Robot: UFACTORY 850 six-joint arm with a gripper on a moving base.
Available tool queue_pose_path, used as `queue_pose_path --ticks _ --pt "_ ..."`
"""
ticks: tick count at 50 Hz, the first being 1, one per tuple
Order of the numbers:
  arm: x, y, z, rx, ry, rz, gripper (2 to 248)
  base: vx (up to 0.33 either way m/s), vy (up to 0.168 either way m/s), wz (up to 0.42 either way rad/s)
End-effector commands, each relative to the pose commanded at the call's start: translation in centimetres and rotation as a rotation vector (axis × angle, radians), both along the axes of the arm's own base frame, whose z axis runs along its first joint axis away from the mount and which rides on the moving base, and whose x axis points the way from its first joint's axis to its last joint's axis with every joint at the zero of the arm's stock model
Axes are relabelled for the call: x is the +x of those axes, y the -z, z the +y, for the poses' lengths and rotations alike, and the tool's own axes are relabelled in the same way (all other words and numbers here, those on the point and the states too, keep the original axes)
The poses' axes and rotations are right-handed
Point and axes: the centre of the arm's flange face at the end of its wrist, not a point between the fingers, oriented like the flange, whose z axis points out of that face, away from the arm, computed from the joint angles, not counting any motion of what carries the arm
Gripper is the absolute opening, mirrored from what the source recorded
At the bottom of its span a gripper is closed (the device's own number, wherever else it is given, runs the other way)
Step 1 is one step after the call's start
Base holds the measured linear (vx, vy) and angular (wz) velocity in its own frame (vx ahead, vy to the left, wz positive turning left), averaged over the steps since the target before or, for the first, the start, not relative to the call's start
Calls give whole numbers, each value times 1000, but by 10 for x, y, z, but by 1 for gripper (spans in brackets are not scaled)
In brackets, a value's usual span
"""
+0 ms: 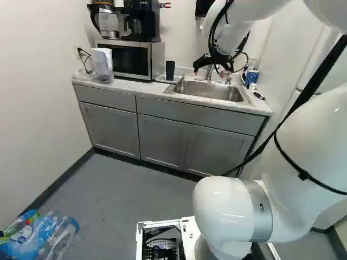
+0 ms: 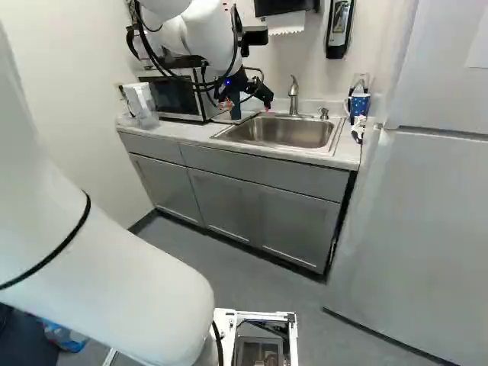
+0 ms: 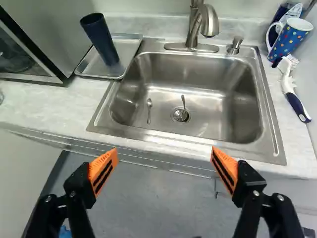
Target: Rinse the cup and place it in the tray
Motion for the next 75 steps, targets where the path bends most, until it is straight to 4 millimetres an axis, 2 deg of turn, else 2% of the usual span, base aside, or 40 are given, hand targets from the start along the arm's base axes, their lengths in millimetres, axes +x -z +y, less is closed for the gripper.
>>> queue_pose_path --ticks 22,39,57,75 --pt "0 1 0 0 0 -1 247 1 -2 -1" --pt "-1 9 2 -4 -4 -10 247 0 0 0" --pt "-3 28 7 -11 -12 -31 247 0 0 0" --pt "-8 56 15 -22 -25 -64 247 0 0 0"
